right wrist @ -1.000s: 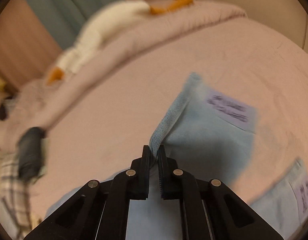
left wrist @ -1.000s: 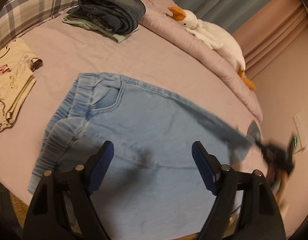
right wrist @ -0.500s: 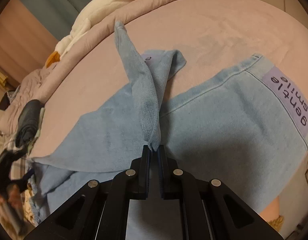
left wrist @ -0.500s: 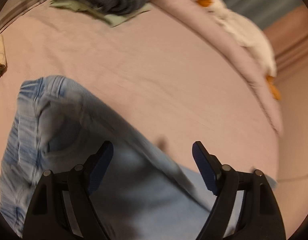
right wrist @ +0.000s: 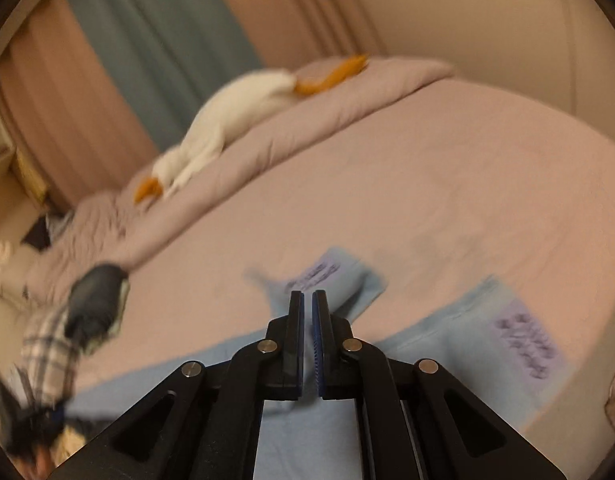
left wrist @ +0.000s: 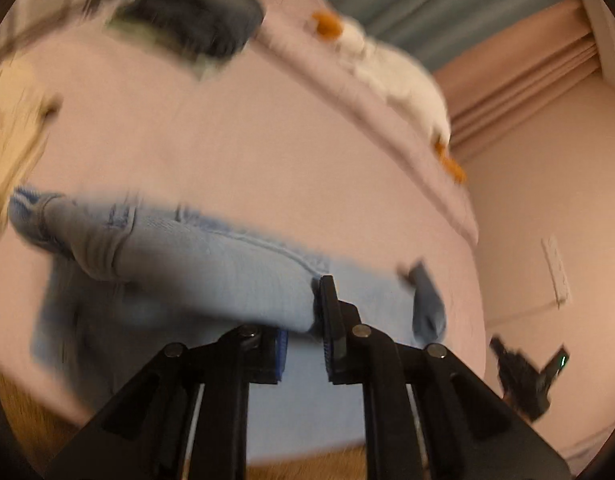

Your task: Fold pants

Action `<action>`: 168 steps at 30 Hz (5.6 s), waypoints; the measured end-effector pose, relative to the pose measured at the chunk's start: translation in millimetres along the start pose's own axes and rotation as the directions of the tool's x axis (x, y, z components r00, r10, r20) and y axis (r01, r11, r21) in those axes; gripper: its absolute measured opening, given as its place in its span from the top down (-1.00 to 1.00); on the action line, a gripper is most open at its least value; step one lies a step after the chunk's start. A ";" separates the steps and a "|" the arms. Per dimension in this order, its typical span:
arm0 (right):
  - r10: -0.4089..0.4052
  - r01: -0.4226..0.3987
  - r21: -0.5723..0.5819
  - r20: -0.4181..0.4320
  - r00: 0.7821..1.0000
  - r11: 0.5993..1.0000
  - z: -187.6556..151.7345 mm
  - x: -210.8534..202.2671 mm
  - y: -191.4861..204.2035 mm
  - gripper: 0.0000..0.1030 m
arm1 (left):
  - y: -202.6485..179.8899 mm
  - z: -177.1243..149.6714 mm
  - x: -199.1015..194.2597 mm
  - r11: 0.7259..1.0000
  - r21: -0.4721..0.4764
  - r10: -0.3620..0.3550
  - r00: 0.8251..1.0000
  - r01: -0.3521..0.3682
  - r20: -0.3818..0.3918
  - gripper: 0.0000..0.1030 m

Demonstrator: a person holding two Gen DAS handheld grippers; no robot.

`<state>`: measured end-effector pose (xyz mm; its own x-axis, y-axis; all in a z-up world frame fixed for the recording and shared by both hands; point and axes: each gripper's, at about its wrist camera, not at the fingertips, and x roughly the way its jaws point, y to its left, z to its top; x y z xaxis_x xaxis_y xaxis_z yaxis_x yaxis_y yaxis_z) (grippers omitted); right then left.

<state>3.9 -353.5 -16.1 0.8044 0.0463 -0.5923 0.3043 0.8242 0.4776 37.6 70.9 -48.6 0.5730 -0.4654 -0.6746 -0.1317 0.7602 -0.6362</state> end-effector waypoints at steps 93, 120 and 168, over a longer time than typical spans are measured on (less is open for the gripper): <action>-0.308 0.321 0.036 -0.197 0.931 0.946 28.5 55.0 -141.2 -0.33 | 101.8 -46.0 15.3 0.961 -0.020 0.271 0.951 -0.277 -0.152 0.66; -0.222 0.171 -0.226 -0.224 0.949 0.959 9.9 104.5 -16.2 -0.34 | 66.0 -28.4 -58.0 0.950 0.101 0.285 0.952 -0.296 0.108 -0.83; -0.055 -0.262 -0.524 -0.513 0.857 0.810 -182.8 236.7 252.7 0.81 | 130.4 14.3 30.6 0.915 0.117 0.383 0.922 -0.386 0.052 -0.37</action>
<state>177.8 -31.1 -154.2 0.4108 0.2842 -0.8663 -0.2321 0.9515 0.2021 49.6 162.2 -146.9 0.5199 -0.1151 -0.8464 -0.2469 0.9283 -0.2779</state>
